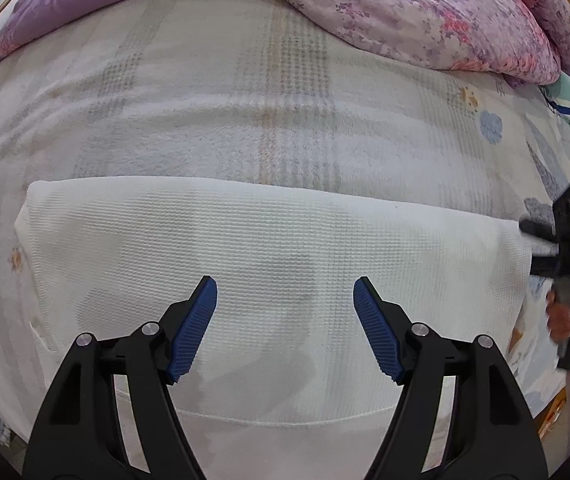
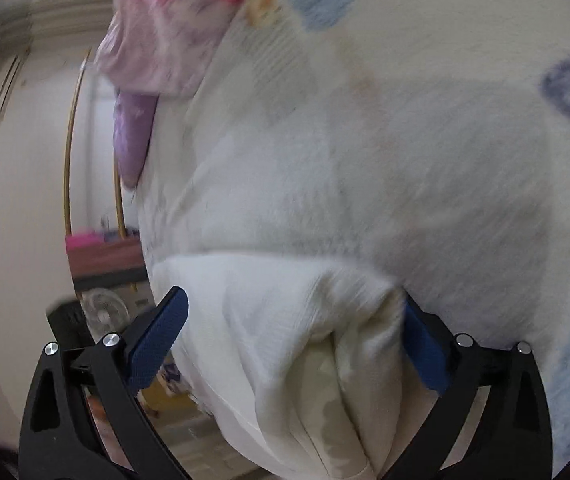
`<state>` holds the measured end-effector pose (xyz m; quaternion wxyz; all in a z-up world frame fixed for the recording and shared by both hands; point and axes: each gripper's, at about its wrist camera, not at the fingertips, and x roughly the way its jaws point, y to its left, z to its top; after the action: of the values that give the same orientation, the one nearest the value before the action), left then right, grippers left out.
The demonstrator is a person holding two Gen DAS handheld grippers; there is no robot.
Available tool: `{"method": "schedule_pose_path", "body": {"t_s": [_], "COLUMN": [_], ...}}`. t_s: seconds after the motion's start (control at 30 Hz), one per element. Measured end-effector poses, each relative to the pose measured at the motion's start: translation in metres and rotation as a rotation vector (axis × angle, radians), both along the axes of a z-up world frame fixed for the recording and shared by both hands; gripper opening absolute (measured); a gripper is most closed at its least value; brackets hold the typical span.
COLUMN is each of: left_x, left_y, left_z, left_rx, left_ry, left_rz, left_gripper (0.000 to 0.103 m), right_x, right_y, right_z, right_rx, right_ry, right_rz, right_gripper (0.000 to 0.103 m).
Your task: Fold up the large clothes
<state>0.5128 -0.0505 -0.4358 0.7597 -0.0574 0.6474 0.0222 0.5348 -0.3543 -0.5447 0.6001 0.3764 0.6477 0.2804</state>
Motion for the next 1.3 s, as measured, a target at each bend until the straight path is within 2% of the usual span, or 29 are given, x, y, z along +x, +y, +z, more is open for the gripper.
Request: {"method": "schedule_pose_path", "body": {"t_s": [0.1, 0.17, 0.23, 0.3, 0.37, 0.43, 0.47, 0.5, 0.53, 0.57, 0.63, 0.83, 0.87, 0.9, 0.97, 1.0, 1.07, 1.13, 1.2, 1.27, 1.3], "left_x": [0.0, 0.001, 0.002, 0.004, 0.007, 0.011, 0.014, 0.016, 0.019, 0.022, 0.028, 0.061, 0.067, 0.077, 0.082, 0.084, 0.082, 0.067, 0.06, 0.062, 0.066], "left_y": [0.006, 0.011, 0.013, 0.015, 0.015, 0.014, 0.014, 0.013, 0.011, 0.01, 0.006, -0.006, -0.006, -0.006, -0.005, -0.004, -0.006, -0.01, -0.018, -0.019, -0.02], "left_z": [-0.003, -0.003, -0.001, 0.002, 0.007, 0.01, 0.011, 0.012, 0.011, 0.01, 0.006, -0.01, -0.019, -0.042, -0.085, -0.088, -0.082, -0.078, -0.083, -0.096, -0.095], "left_rx": [-0.009, -0.019, -0.02, -0.022, -0.029, -0.042, -0.058, -0.075, -0.087, -0.095, -0.118, -0.116, -0.104, -0.07, -0.069, -0.075, -0.071, -0.039, 0.011, 0.029, 0.043], "left_ry": [0.01, 0.01, 0.009, 0.004, -0.005, -0.005, -0.006, -0.007, 0.001, 0.013, 0.037, 0.126, 0.161, 0.216, 0.319, 0.305, 0.362, 0.469, 0.448, 0.433, 0.452], "left_rz": [0.031, 0.048, 0.051, 0.046, 0.04, 0.026, 0.022, 0.018, 0.011, 0.003, -0.013, -0.048, -0.039, -0.035, -0.029, -0.019, -0.021, -0.035, -0.08, -0.057, -0.044], "left_gripper": [0.072, 0.072, 0.071, 0.071, 0.069, 0.056, 0.053, 0.044, 0.033, 0.026, 0.001, 0.0, 0.0, 0.0, 0.001, 0.001, 0.001, 0.0, 0.0, 0.002, 0.001], "right_x": [-0.03, -0.058, -0.077, -0.098, -0.117, -0.134, -0.14, -0.147, -0.152, -0.157, -0.16, -0.151, -0.15, -0.149, -0.145, -0.143, -0.143, -0.144, -0.142, -0.143, -0.142], "right_y": [0.019, 0.033, 0.039, 0.04, 0.041, 0.04, 0.039, 0.039, 0.041, 0.043, 0.047, 0.077, 0.078, 0.078, 0.076, 0.075, 0.07, 0.067, 0.067, 0.077, 0.079], "right_z": [0.003, 0.01, 0.016, 0.018, 0.017, 0.019, 0.019, 0.02, 0.022, 0.024, 0.024, 0.034, 0.035, 0.035, 0.033, 0.033, 0.034, 0.033, 0.035, 0.034, 0.034], "right_rx": [0.006, -0.052, -0.099, -0.121, -0.159, -0.219, -0.236, -0.242, -0.263, -0.303, -0.37, -0.584, -0.592, -0.589, -0.569, -0.556, -0.535, -0.533, -0.558, -0.572, -0.574], "right_ry": [0.001, -0.016, -0.026, 0.02, 0.089, 0.126, 0.143, 0.159, 0.166, 0.165, 0.181, 0.201, 0.205, 0.21, 0.218, 0.217, 0.219, 0.227, 0.23, 0.217, 0.211], "right_rz": [0.069, 0.119, 0.117, 0.067, 0.029, 0.012, 0.006, -0.002, 0.0, 0.006, -0.02, -0.004, -0.005, -0.008, -0.018, -0.018, -0.029, -0.043, -0.03, -0.014, -0.011], "right_gripper": [0.096, 0.096, 0.094, 0.085, 0.066, 0.053, 0.049, 0.046, 0.041, 0.038, 0.035, 0.036, 0.037, 0.037, 0.038, 0.038, 0.037, 0.037, 0.039, 0.042, 0.042]}}
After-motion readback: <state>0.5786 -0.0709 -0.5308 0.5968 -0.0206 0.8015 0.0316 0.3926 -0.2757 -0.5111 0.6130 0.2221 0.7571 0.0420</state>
